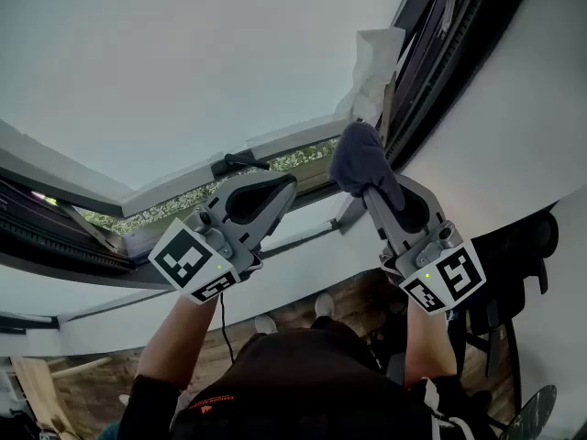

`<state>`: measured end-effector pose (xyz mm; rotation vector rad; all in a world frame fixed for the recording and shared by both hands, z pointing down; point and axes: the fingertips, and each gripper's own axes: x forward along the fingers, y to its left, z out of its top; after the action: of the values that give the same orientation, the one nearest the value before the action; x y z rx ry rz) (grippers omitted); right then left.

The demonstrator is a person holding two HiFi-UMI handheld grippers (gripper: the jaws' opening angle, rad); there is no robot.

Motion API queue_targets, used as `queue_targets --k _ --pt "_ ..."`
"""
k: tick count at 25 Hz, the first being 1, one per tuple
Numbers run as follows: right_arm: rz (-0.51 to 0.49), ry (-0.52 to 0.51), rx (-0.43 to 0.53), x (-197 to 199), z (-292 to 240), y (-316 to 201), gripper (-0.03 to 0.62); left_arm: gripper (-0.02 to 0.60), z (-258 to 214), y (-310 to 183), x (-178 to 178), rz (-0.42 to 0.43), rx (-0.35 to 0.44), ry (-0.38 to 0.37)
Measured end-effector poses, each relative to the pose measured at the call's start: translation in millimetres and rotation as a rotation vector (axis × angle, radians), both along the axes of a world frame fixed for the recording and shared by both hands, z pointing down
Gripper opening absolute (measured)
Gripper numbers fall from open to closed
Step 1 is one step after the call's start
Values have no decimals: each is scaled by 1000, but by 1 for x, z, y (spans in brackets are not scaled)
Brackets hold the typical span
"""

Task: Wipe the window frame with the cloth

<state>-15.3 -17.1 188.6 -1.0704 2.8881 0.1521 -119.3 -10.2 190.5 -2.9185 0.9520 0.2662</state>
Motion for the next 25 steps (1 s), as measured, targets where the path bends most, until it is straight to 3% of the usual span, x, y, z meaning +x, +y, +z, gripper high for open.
queue_targets --k 7,16,25 --pt "49 -14 17 20 -12 -18 71 18 -8 -13 20 29 18 -19" --pt "173 -9 142 74 -61 -57 71 18 -43 -54 64 72 108 -35" --pt "211 -16 233 102 -104 -94 71 18 -76 -93 98 77 183 -56"
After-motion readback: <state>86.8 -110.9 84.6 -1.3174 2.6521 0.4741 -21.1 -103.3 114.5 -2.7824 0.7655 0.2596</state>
